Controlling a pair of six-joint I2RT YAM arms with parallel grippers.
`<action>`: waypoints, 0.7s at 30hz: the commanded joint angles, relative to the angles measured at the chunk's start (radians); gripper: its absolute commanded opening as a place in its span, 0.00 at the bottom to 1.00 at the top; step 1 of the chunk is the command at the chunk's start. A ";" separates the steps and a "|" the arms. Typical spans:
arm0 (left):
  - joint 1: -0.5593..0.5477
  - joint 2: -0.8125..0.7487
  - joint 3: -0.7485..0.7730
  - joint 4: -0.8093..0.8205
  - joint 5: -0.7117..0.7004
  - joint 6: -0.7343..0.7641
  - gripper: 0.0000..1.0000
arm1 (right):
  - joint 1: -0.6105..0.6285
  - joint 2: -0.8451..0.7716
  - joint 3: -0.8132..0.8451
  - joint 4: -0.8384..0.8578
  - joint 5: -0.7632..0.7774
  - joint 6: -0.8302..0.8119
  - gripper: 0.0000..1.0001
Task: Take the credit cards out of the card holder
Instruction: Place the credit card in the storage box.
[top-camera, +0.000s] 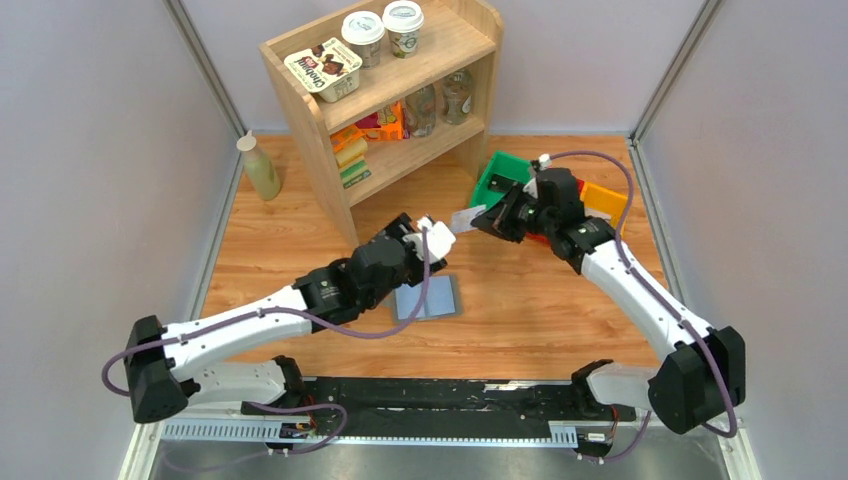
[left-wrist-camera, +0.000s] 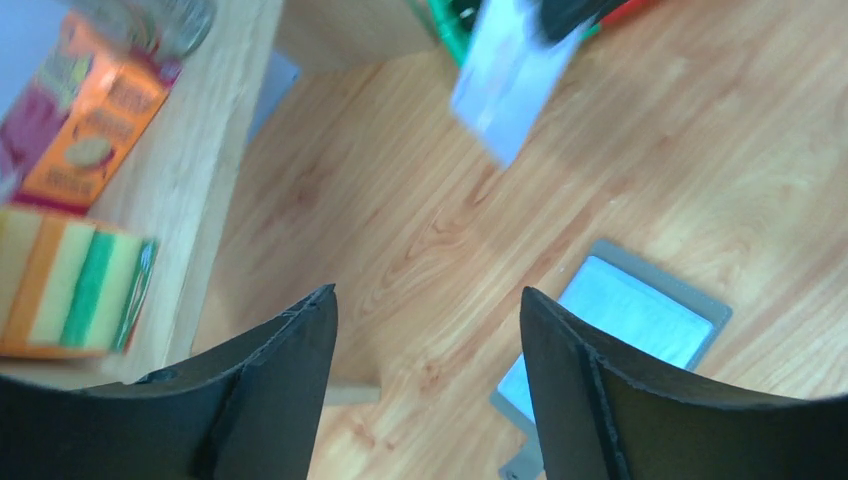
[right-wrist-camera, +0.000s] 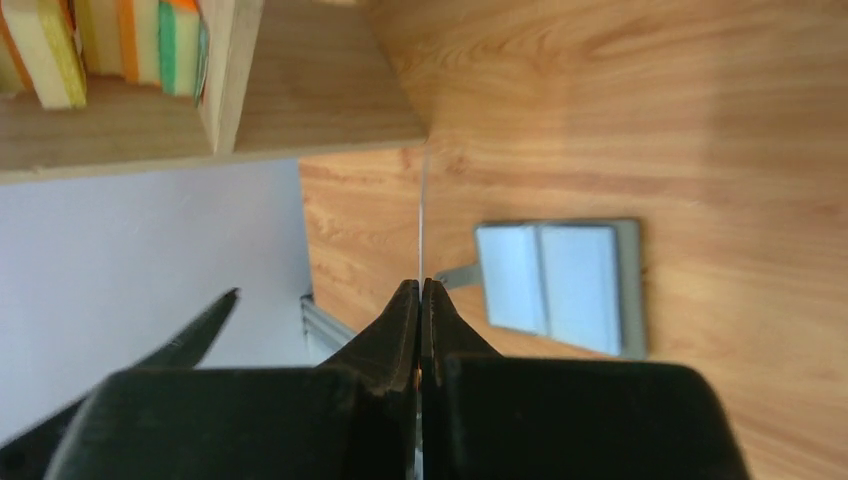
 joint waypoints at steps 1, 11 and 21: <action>0.125 -0.113 0.056 -0.161 0.081 -0.248 0.81 | -0.129 -0.070 0.009 -0.079 0.050 -0.229 0.00; 0.443 -0.256 0.079 -0.485 0.311 -0.573 0.91 | -0.569 -0.070 -0.043 -0.179 0.284 -0.418 0.00; 0.791 -0.388 -0.035 -0.559 0.415 -0.735 1.00 | -0.683 0.138 0.057 -0.104 0.426 -0.494 0.00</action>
